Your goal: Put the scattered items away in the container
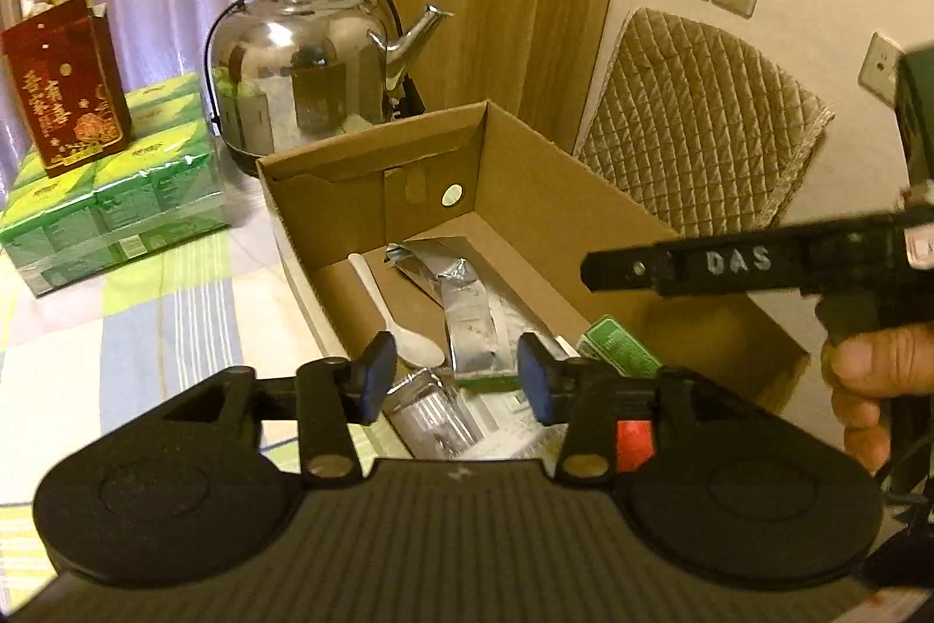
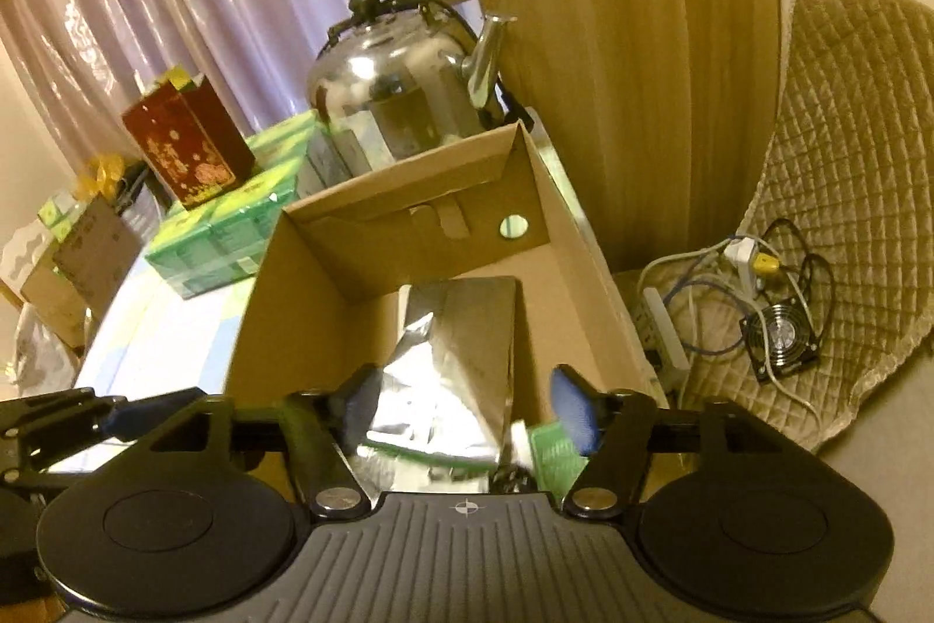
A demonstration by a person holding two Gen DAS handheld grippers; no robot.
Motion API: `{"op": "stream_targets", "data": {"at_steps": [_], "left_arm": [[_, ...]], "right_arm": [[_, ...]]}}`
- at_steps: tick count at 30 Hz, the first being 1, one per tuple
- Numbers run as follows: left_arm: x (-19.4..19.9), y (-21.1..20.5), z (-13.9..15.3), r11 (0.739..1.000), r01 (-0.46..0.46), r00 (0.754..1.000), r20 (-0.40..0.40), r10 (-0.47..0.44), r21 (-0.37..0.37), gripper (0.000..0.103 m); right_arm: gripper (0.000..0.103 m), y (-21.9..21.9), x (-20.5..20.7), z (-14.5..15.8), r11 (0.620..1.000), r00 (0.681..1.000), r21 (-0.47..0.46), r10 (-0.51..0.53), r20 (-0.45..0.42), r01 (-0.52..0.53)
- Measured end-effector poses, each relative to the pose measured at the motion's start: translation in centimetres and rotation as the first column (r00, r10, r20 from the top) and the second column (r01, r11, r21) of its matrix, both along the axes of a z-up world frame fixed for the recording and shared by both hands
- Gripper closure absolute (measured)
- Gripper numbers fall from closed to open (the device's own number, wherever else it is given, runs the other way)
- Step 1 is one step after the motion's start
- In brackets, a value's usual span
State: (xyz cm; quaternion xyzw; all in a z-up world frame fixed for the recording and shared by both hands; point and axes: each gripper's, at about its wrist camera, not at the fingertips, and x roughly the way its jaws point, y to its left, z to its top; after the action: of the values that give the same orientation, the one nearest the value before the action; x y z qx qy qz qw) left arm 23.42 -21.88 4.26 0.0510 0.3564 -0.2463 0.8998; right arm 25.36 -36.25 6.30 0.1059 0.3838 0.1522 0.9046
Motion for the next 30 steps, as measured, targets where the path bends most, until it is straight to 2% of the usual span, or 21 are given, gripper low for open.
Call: {"op": "stream_targets", "data": {"at_steps": [1, 4, 8, 12, 15, 20, 25, 30], "left_arm": [[-0.5, 0.2, 0.2, 1.0, -0.004, 1.0, 0.004, 0.004, -0.005, 0.055], [-2.0, 0.8, 1.0, 1.0, -0.022, 1.0, 0.013, 0.022, -0.009, 0.045], [-4.4, 1.8, 1.9, 0.998, -0.058, 0.998, 0.038, 0.059, -0.022, 0.018], [-6.8, 2.2, 2.6, 0.996, -0.086, 0.995, 0.048, 0.086, -0.008, 0.007], [-8.7, 2.6, 2.8, 0.993, -0.119, 0.992, 0.044, 0.12, -0.017, 0.001], [-12.0, 3.0, 2.9, 0.984, -0.173, 0.984, 0.03, 0.174, -0.041, 0.001], [-14.7, 3.1, 3.4, 0.973, -0.22, 0.974, 0.036, 0.223, -0.07, 0.001], [-16.2, 3.6, 3.0, 0.963, -0.258, 0.966, -0.009, 0.258, -0.077, 0.001]], "right_arm": [[0.027, -0.1, -0.8, 0.2, 1.0, 1.0, 0.008, -0.004, 0.008, 0.004], [0.02, -0.5, -3.6, 1.1, 1.0, 0.999, 0.009, -0.011, 0.046, 0.01], [0.008, -0.8, -7.2, 2.2, 1.0, 0.997, 0.001, -0.014, 0.074, 0.014], [0.002, -0.8, -10.7, 2.9, 1.0, 0.996, -0.025, -0.008, 0.084, 0.01], [0.002, -0.9, -13.1, 3.1, 0.999, 0.997, -0.033, -0.006, 0.076, 0.009], [0.002, -1.3, -16.1, 3.1, 0.996, 0.998, -0.093, 0.002, 0.067, 0.004], [0.002, -2.4, -18.3, 3.1, 0.994, 0.997, -0.11, -0.021, 0.073, 0.029], [0.002, -3.1, -20.4, 3.3, 0.991, 0.997, -0.132, -0.021, 0.078, 0.032]]}}
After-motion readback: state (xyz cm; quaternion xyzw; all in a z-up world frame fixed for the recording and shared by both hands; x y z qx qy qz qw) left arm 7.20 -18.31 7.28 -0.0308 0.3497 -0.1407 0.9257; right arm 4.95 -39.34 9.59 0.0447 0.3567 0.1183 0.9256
